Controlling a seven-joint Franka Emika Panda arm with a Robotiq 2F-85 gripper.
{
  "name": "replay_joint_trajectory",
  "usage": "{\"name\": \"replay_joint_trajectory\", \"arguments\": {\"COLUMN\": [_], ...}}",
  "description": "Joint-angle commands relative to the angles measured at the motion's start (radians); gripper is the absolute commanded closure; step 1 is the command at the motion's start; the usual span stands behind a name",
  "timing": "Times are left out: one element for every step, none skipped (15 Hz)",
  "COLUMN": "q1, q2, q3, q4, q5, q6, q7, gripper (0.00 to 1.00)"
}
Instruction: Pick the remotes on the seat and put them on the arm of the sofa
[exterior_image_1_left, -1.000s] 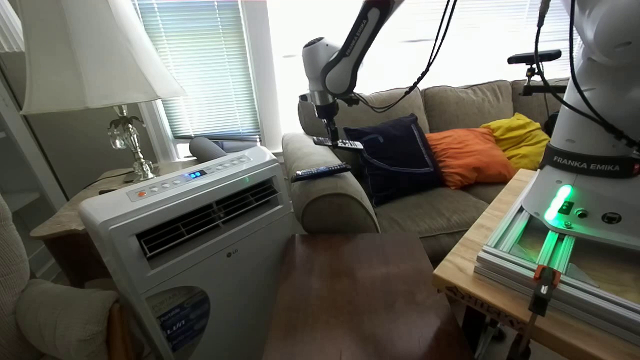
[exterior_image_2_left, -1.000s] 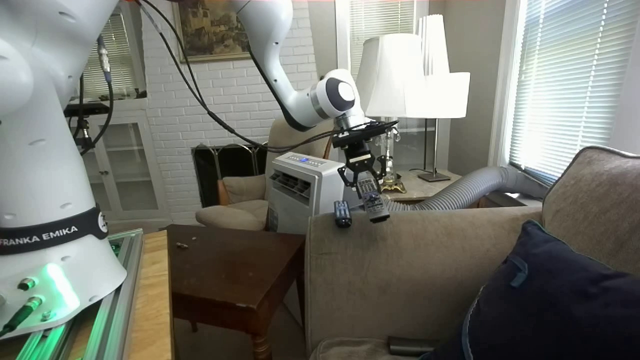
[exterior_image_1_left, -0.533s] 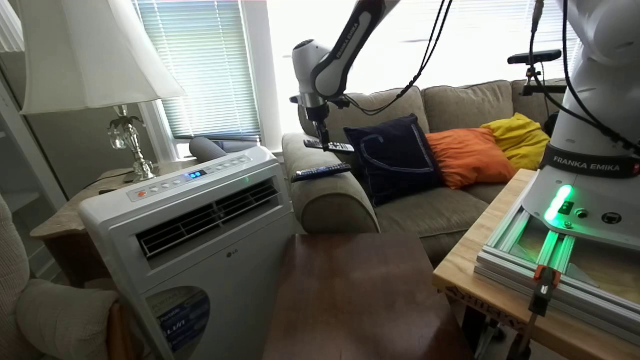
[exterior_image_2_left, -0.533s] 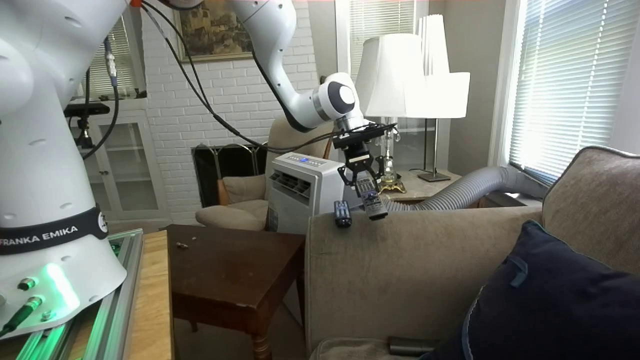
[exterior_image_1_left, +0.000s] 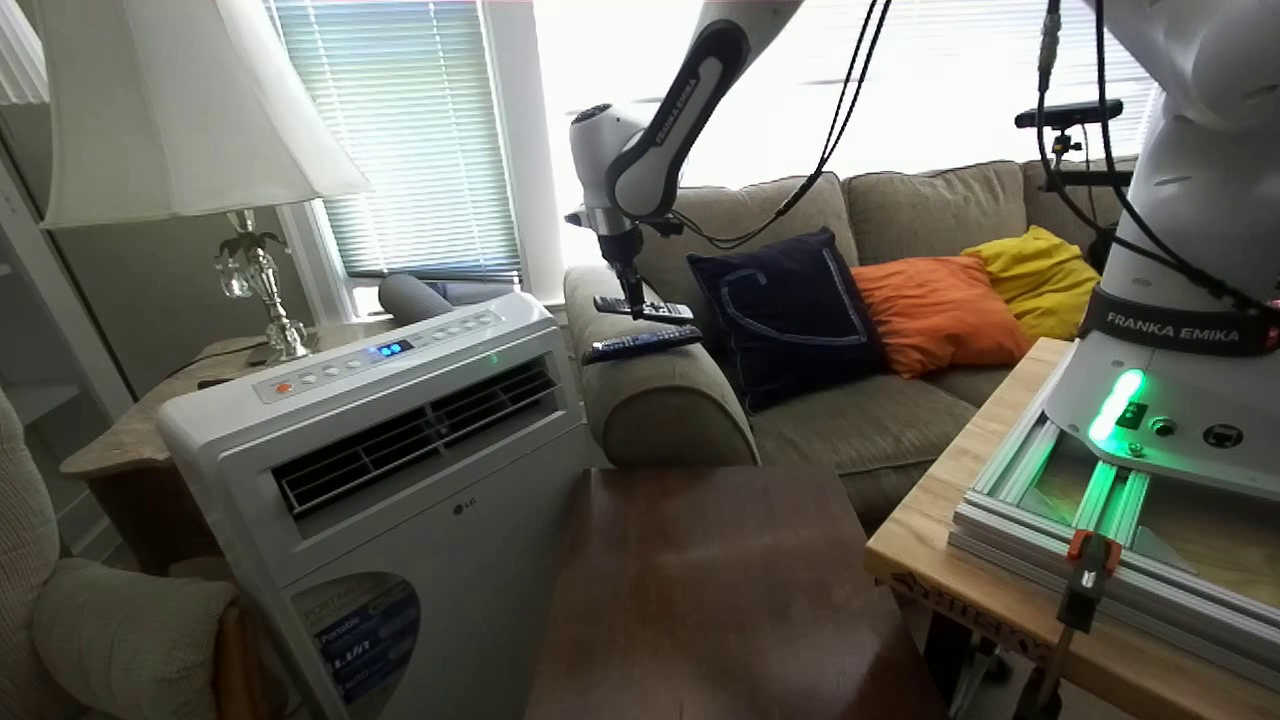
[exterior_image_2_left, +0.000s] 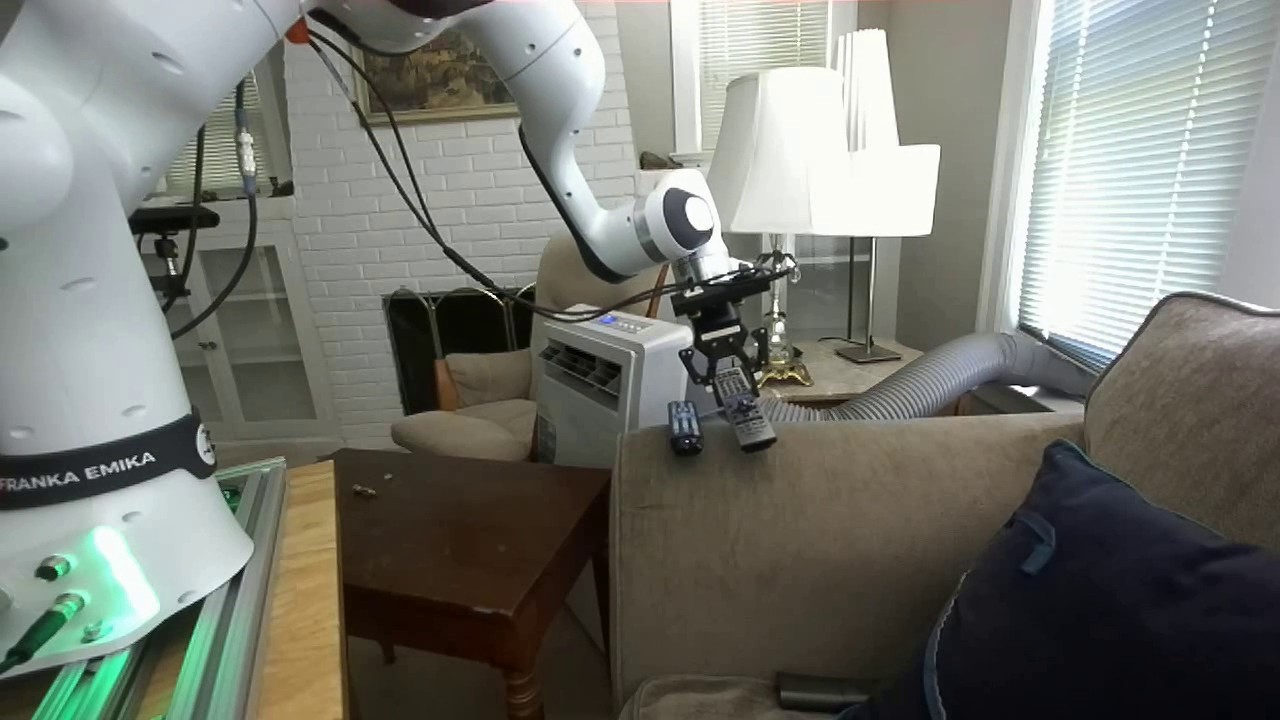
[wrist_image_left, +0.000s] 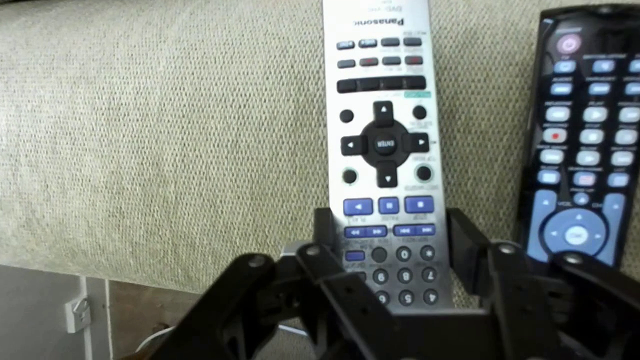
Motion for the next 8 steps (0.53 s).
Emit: {"name": "replay_joint_trajectory", "arguments": {"q1": [0.024,0.026,0.029,0.033,0.033,0.034,0.036,0.036], "q2": [0.05,0.058,0.064,0.072,0.079,0.084,0.09,0.096], "q3": [-0.007,-0.006,-0.007,-0.009,-0.009,-0.01,-0.011,-0.011], "q4": [0.077,0.086,0.094,0.105,0.114,0.122,0.132,0.142], "q5": [-0.009,-0.008,-0.007,-0.007,-0.005,-0.005,-0.005,-0.004], "q6": [-0.035,-0.037,-0.039,-0.043,-0.047,-0.051,-0.059,-0.067], "q7": [0.005,0.002,0.003,0.005,0.003,0.004,0.006,0.004], "gripper": [0.68,0.68,0.68,0.68,0.68,0.68,0.68,0.68]}}
